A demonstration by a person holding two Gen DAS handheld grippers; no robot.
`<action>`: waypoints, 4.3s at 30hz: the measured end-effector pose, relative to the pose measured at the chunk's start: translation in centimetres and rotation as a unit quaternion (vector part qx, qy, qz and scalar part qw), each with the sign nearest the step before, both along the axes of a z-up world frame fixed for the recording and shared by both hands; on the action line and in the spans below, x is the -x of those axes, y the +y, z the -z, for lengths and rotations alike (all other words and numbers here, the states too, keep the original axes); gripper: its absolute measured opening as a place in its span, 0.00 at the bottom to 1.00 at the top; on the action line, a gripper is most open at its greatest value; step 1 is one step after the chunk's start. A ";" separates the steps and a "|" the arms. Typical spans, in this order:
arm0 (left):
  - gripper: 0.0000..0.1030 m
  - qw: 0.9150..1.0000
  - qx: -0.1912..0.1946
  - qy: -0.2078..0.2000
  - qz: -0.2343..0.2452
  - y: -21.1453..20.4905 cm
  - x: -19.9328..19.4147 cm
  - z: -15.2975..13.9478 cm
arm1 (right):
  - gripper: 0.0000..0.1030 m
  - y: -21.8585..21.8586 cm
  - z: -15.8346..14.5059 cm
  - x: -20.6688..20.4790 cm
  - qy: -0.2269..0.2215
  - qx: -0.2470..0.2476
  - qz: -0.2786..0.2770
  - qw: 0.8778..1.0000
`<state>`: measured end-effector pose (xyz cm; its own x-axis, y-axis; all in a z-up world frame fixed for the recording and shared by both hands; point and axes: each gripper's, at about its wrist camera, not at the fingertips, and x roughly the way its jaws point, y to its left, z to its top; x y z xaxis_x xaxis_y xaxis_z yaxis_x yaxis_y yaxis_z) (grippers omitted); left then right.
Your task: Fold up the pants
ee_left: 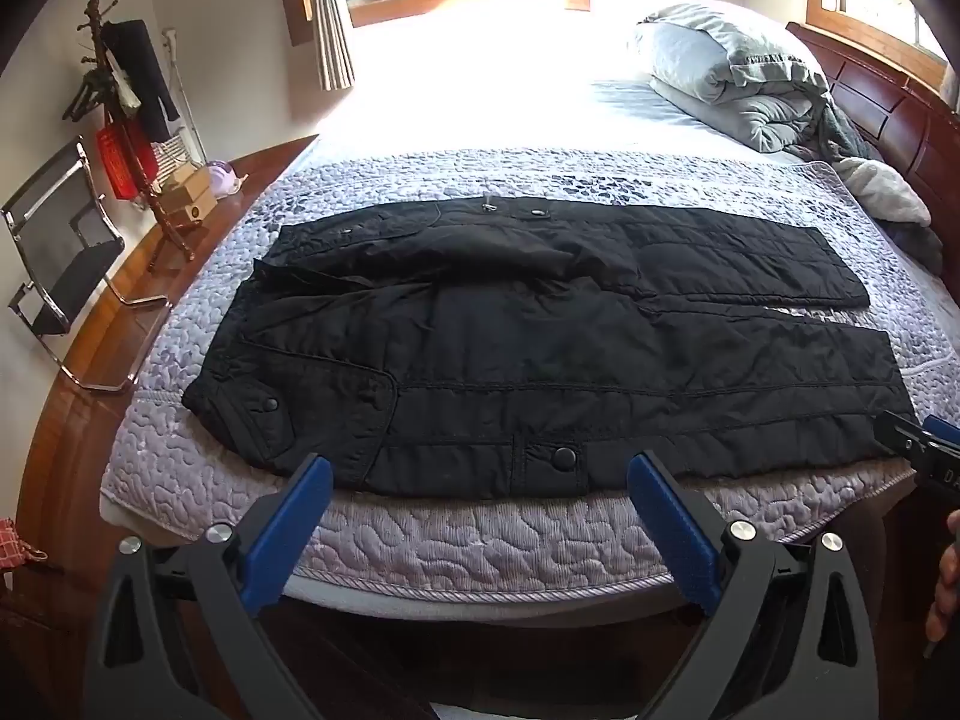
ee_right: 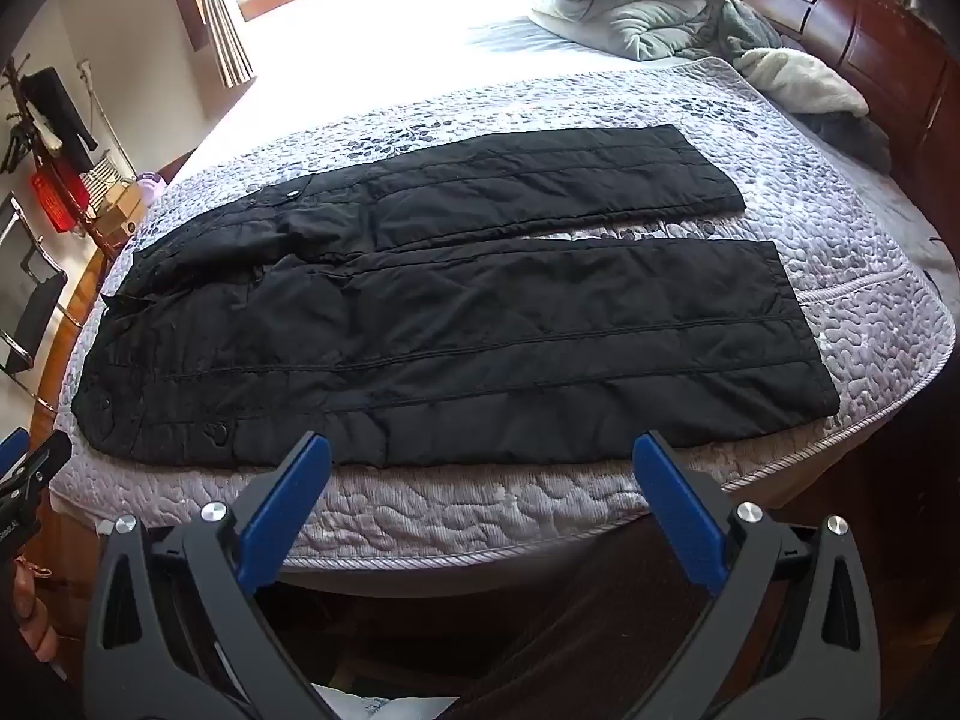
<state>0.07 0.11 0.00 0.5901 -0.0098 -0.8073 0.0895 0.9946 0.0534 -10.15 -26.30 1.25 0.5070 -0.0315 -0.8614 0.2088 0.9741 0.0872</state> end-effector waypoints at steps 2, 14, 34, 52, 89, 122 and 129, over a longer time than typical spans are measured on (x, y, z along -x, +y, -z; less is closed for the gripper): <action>0.97 1.000 0.012 0.003 0.000 0.3 -0.2 0.0 | 0.98 0.0 0.1 -0.1 0.002 0.001 -0.002 1.000; 0.97 1.000 0.006 0.000 -0.006 0.5 -0.3 -0.1 | 0.98 0.2 0.6 -0.5 0.002 0.000 -0.004 1.000; 0.97 1.000 0.007 0.001 -0.003 0.4 -0.5 -0.1 | 0.98 -0.5 1.2 -0.5 0.006 -0.013 0.000 1.000; 0.97 1.000 0.004 0.004 -0.002 0.4 -0.5 0.1 | 0.98 -0.4 1.4 -0.6 0.009 -0.015 0.000 1.000; 0.97 1.000 0.000 0.019 0.003 -0.8 -1.9 0.5 | 0.98 -1.3 2.3 -1.8 0.017 -0.022 -0.005 1.000; 0.96 0.951 0.037 0.211 0.222 -5.2 -42.8 10.3 | 0.97 -6.0 9.9 -42.0 0.104 -0.116 -0.375 0.914; 0.97 0.904 0.016 0.249 0.347 -6.7 -47.7 13.3 | 0.97 -4.6 12.9 -46.7 0.162 -0.119 -0.454 0.868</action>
<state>47.79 -6.60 -13.34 -0.0029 -0.2657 -0.9641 0.6977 0.6901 -0.1923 36.52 -30.86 -11.65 -0.0395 0.4529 -0.8907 -0.5842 0.7127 0.3883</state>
